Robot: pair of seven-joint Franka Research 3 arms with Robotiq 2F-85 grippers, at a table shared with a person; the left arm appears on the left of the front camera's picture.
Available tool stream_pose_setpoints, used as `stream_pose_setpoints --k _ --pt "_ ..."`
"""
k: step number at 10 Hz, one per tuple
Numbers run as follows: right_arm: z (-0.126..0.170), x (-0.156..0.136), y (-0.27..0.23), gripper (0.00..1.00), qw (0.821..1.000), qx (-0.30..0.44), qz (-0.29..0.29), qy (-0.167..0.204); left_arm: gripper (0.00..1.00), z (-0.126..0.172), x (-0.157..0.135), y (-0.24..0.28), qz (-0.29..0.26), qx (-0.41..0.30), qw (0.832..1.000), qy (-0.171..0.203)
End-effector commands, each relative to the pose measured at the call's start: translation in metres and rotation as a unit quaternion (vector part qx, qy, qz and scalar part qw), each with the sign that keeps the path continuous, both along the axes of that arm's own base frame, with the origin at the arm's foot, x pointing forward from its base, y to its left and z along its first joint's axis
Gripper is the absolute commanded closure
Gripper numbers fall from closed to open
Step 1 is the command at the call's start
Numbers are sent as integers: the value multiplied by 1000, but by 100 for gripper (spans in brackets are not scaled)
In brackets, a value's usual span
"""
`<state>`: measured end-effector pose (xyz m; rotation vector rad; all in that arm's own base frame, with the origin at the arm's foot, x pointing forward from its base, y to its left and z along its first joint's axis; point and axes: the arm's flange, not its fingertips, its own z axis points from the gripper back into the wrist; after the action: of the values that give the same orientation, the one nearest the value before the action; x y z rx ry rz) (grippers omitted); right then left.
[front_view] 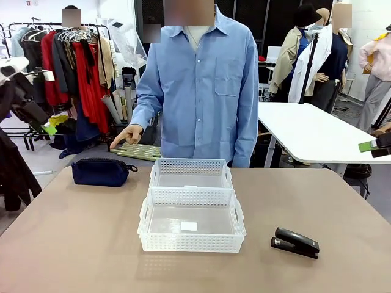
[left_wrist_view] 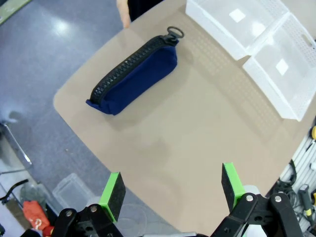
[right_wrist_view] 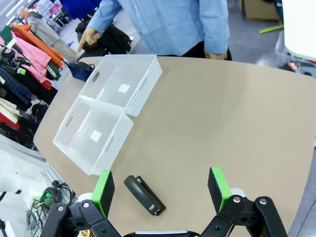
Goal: Distribute items into two baskets.
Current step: Pick up the Pencil pouch that the person points to.
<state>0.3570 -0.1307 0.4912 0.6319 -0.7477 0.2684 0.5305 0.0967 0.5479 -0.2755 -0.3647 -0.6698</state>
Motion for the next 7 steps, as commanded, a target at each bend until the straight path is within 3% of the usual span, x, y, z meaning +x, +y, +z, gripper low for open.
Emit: stream_pose_setpoints --k 1,3,7 --pt "0 3 0 0 1000 12 1 -11 0 7 30 3 -9 6 1000 15" --pt "0 3 0 0 1000 12 1 -11 0 -6 61 -12 -47 44 997 32" --pt "0 3 0 0 1000 12 1 -11 0 -36 105 -34 -127 102 986 25"
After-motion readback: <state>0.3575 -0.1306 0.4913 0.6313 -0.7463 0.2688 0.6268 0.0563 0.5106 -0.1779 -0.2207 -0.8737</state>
